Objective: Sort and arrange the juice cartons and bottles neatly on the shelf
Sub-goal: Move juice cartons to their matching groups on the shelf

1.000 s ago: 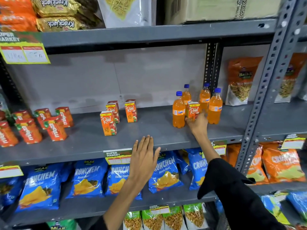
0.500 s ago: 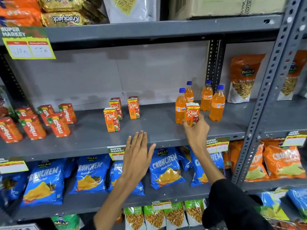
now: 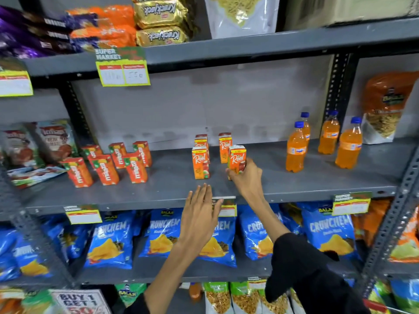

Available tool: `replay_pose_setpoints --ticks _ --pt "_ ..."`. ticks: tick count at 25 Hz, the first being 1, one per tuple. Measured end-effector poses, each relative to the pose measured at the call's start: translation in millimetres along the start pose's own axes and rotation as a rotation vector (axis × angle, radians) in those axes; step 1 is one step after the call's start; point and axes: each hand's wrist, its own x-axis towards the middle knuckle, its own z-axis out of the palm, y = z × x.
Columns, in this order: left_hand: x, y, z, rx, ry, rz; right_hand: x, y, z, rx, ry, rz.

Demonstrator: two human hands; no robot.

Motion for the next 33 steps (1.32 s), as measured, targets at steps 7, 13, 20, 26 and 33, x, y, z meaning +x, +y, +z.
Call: replay_pose_setpoints --ticks 7,13,20,26,33 --pt "-2.4 -5.2 10.2 0.014 0.002 0.017 15.2 -3.1 19.8 -0.05 -0.113 0.081" --pt "-3.6 -3.9 15.8 0.014 0.036 0.011 19.7 0.2 25.1 -0.032 -0.127 0.113" --pt "-10.7 -10.5 9.1 -0.018 0.08 -0.004 -13.2 -5.9 15.8 -0.023 -0.008 -0.021" --pt "-29.3 -80.0 -26.4 -0.096 0.311 -0.107 -70.7 -49.9 41.2 -0.085 -0.046 -0.288" --pt "-24.2 -229.1 -84.7 -0.353 0.483 -0.263 -103.6 -131.6 175.0 0.032 -0.093 -0.225"
